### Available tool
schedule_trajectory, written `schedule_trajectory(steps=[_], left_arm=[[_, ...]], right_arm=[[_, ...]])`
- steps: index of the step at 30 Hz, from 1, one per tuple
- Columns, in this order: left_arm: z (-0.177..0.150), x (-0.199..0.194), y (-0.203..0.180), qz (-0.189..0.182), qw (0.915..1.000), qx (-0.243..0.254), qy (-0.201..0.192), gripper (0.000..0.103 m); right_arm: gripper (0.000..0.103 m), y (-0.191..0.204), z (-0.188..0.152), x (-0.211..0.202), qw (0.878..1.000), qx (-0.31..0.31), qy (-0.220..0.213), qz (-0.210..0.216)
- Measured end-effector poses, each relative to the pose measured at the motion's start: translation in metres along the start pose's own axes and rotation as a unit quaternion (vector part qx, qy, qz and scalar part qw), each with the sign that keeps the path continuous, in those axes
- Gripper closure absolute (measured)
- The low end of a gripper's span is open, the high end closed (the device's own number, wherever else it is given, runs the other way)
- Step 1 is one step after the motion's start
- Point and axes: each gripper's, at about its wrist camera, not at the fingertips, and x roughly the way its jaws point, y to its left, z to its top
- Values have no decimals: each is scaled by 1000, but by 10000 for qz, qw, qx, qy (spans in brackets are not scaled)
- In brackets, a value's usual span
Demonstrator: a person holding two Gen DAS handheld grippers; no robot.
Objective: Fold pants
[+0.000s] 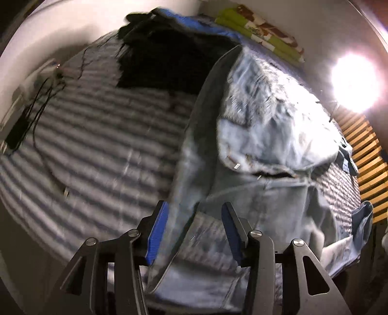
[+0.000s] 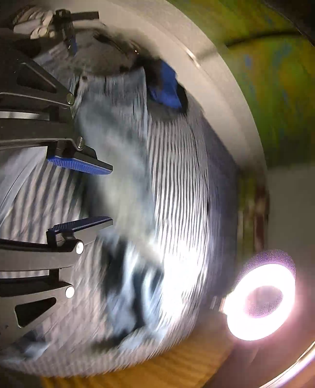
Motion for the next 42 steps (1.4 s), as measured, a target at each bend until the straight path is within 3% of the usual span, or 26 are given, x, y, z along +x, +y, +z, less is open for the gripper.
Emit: schedule_trajectory(steps=[3,8,12,17,19,20,21,22,23,24,26,27,28,30,35,40,42], left_arm=[[-14,3,11,-94,9998,-151,128,53],[-39,-1,11,-139,9998,-46,134,53],[-59,-4,7,9,9996,217,161,46],[-73,-9,13,287,9991,285,95,44],[-76,-10,18,201,9996,210,73,41],[-78,-8,19,120,9997,171,108,41],[-79,-6,18,41,9997,200,165,41],[-82,-3,15,36,9993,304,212,41],[-83,1,12,116,9988,428,218,41],[-85,3,9,170,9983,504,225,41],[-85,7,8,179,9978,594,226,47],[-86,9,9,233,9976,621,193,64],[-86,9,9,326,9972,650,170,74],[-87,5,11,156,9982,570,130,88],[-93,-16,12,58,9986,496,-165,91],[-102,-58,30,-640,9967,-147,-480,92],[-110,-77,30,-750,9952,-131,-609,92]], right_arm=[[59,66,18,52,9962,-679,133,526],[58,174,37,131,9800,-1567,389,1165],[46,236,42,167,9648,-2286,330,1257],[44,289,38,208,9482,-2916,411,1189],[45,296,36,215,9459,-3031,359,1104],[50,300,35,217,9441,-3077,371,1126],[68,302,35,218,9436,-3072,385,1171],[77,304,34,218,9434,-3063,440,1194],[93,305,33,219,9438,-3068,478,1131],[97,306,33,219,9441,-3079,483,1073],[100,304,34,216,9447,-3081,445,1033],[100,303,36,214,9457,-3053,434,1030],[100,301,38,212,9471,-3006,413,1044],[101,299,42,209,9492,-2941,384,1055],[101,296,48,194,9531,-2829,250,1044],[101,298,55,161,9528,-2754,2,1275],[101,309,59,152,9500,-2842,-112,1286]])
